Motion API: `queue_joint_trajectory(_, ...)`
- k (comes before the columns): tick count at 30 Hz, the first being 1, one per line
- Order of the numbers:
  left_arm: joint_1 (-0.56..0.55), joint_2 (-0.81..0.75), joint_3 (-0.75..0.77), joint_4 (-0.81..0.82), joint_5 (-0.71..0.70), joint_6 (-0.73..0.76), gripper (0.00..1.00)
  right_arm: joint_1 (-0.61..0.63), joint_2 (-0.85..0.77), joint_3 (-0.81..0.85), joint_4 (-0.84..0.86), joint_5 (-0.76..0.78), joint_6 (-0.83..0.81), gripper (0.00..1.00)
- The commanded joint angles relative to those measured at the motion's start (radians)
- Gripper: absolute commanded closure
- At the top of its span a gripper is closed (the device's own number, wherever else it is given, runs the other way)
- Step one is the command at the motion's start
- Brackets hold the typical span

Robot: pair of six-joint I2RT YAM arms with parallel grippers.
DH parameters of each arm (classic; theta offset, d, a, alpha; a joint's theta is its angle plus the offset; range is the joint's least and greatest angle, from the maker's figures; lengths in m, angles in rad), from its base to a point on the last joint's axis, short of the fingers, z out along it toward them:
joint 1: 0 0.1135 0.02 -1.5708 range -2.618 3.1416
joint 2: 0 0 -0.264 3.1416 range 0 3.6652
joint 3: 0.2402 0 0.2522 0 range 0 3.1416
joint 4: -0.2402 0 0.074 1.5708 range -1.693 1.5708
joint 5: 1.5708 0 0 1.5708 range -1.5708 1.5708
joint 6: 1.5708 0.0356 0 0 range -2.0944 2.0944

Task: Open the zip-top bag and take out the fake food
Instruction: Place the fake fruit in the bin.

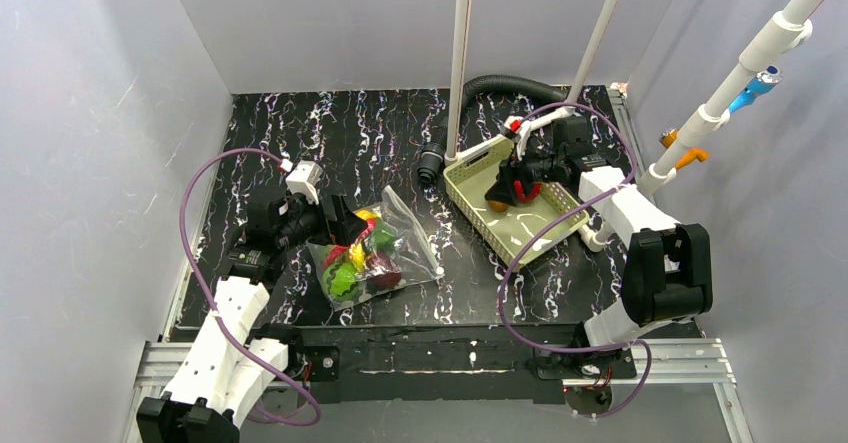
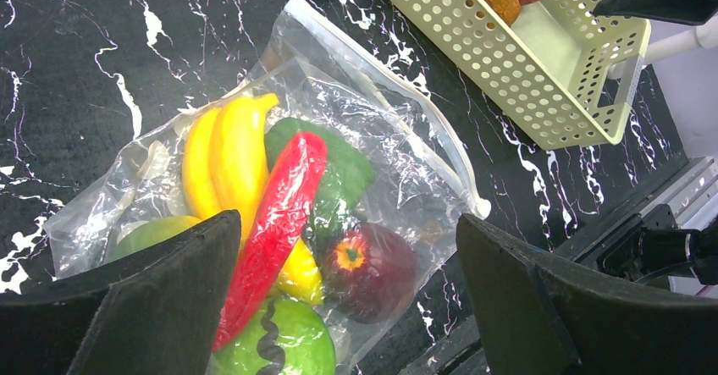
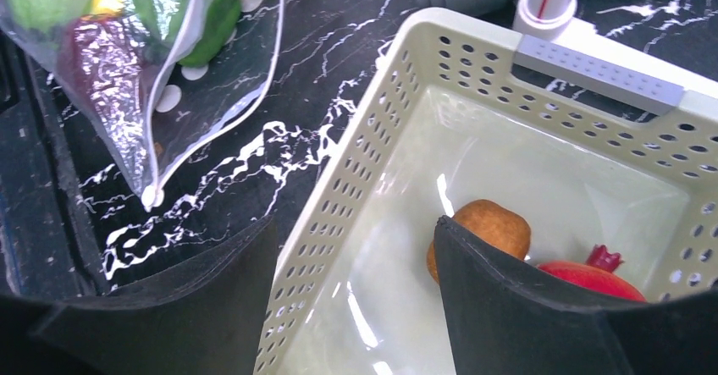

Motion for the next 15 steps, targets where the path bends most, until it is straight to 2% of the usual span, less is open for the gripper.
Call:
queue_joint_trajectory(1,0.005,0.001,0.013,0.003,0.025,-0.004,0.02,0.014,-0.037,-0.012,-0.037,-0.103,-0.054,0.26)
queue_joint_trajectory(7,0.006,-0.002,0.012,0.016,0.034,-0.046,0.02,0.074,-0.041,-0.016,-0.058,-0.138,-0.088,0.27)
queue_joint_trajectory(12,0.001,-0.005,-0.010,0.044,0.013,-0.235,0.04,0.167,-0.019,-0.013,-0.049,-0.097,-0.082,0.27)
queue_joint_trajectory(15,-0.056,0.006,0.057,-0.039,-0.065,-0.293,0.04,0.223,-0.004,-0.011,-0.015,-0.074,-0.029,0.27)
